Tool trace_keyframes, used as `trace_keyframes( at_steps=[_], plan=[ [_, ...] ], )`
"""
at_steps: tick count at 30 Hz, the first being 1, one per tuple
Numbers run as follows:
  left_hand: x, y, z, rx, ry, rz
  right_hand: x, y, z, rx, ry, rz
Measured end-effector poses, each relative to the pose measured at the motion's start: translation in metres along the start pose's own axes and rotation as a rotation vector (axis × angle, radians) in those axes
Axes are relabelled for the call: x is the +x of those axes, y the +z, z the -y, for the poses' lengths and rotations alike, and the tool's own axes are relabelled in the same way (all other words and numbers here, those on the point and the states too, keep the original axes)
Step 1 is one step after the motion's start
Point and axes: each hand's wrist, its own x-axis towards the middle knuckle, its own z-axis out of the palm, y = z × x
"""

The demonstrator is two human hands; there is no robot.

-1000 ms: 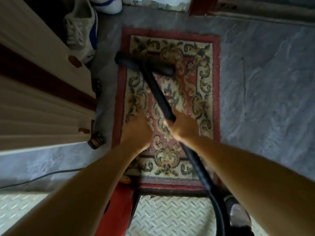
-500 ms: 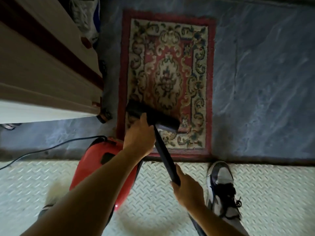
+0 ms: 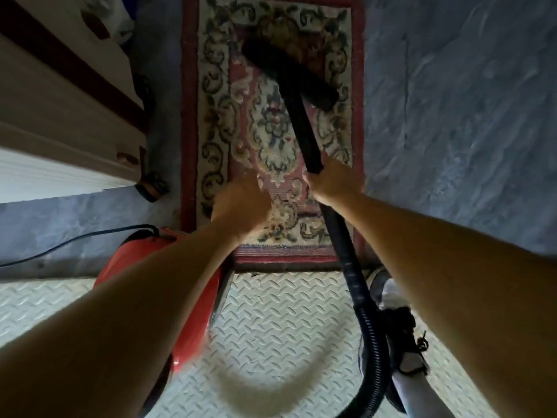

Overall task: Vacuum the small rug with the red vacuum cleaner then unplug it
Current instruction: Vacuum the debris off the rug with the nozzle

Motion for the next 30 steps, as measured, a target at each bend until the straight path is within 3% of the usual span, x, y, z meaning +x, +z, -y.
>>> trace_keyframes(
  at_steps=[5,10,13,16,22,26,30],
  plan=[
    [-0.016,0.006,-0.015,0.046,-0.069,0.042,-0.064,0.016,-0.024,0.076,-0.026,0.069],
    [-0.043,0.015,-0.048,0.038,-0.081,0.130,-0.212,0.062,-0.061,0.000,0.130,0.350],
    [-0.047,0.021,-0.060,0.034,-0.067,0.156,-0.246,0.065,-0.067,-0.009,0.178,0.461],
    [-0.041,0.027,-0.062,0.047,-0.056,0.160,-0.217,0.055,-0.074,-0.079,0.171,0.399],
    [-0.009,0.029,-0.043,0.080,0.031,0.112,-0.056,-0.001,-0.054,-0.002,0.092,-0.028],
    [0.017,0.016,-0.019,0.110,0.057,0.070,0.030,-0.040,-0.036,-0.014,0.176,-0.009],
    [0.010,-0.006,-0.003,0.060,-0.074,-0.010,-0.001,-0.023,-0.036,-0.056,0.179,-0.027]
  ],
)
